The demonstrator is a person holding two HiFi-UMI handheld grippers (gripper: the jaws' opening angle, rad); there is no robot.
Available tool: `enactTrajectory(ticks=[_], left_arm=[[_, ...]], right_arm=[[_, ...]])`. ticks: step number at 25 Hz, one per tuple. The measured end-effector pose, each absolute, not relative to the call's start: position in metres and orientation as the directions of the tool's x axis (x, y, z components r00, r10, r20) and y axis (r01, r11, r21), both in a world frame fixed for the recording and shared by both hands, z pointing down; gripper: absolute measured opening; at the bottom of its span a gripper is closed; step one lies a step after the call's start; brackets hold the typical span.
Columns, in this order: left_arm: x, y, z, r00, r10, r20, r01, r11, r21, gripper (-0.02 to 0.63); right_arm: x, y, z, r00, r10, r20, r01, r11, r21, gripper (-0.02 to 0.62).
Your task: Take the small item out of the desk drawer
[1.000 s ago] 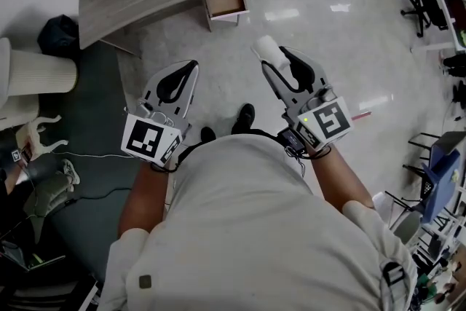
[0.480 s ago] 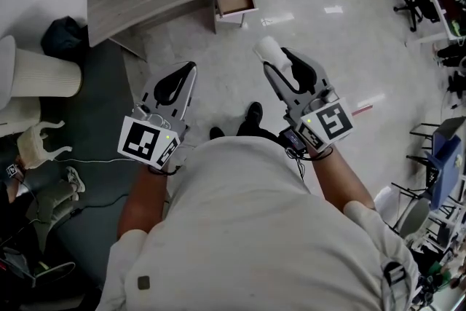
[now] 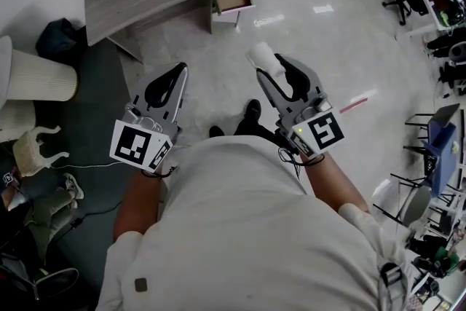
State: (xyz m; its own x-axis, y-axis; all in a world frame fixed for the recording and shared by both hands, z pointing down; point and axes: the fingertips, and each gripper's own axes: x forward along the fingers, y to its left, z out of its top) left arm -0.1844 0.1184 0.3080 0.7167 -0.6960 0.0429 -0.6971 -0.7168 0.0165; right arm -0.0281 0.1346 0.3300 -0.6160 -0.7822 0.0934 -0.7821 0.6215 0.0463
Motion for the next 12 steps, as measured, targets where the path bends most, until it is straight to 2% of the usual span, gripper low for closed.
enactTrajectory(ticks=[12], left_arm=[[-0.200,0.130,0.304,0.730,-0.684,0.014,-0.684,-0.729,0.028,0.011]], right_arm=[[-0.048,0.150,0.324,-0.607,-0.789,0.095,-0.786,0.613,0.078,0.178]])
